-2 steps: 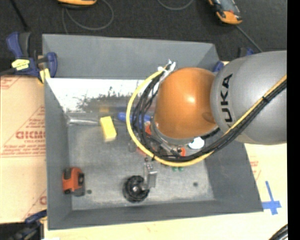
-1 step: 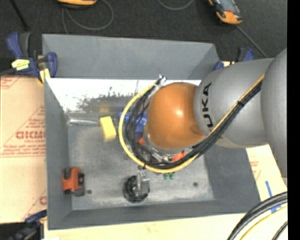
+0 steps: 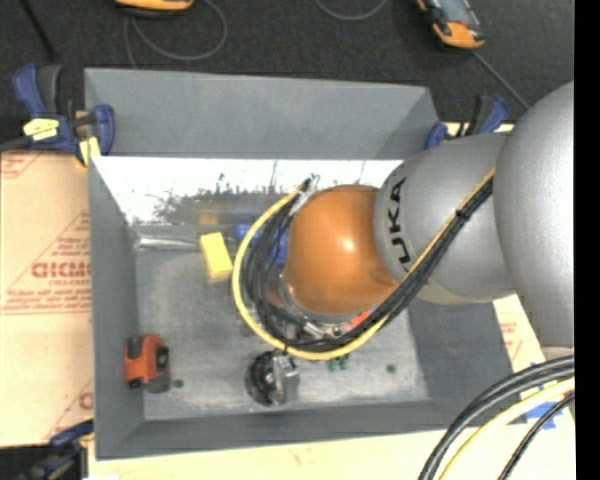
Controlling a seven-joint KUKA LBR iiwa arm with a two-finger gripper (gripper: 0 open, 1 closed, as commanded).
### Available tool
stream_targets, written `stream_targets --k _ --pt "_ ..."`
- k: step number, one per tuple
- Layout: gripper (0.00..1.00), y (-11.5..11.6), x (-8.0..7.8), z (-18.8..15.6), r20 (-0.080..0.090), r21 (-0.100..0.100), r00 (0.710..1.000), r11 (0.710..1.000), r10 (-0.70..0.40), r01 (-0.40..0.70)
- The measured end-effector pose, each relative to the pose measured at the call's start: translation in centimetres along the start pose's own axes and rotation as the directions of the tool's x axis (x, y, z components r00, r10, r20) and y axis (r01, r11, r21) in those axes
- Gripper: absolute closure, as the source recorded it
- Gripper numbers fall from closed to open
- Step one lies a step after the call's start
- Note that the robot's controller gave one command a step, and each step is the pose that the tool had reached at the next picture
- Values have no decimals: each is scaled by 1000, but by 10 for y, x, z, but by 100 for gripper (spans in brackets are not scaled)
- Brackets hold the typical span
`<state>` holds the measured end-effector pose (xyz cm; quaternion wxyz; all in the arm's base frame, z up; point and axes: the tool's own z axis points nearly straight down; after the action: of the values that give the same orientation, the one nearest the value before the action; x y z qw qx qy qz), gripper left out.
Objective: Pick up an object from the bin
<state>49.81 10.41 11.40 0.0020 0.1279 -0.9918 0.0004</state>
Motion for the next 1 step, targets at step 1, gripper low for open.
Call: stream_targets --k 1 --pt "0 -1 5 13 7 1 988 988 -156 156"
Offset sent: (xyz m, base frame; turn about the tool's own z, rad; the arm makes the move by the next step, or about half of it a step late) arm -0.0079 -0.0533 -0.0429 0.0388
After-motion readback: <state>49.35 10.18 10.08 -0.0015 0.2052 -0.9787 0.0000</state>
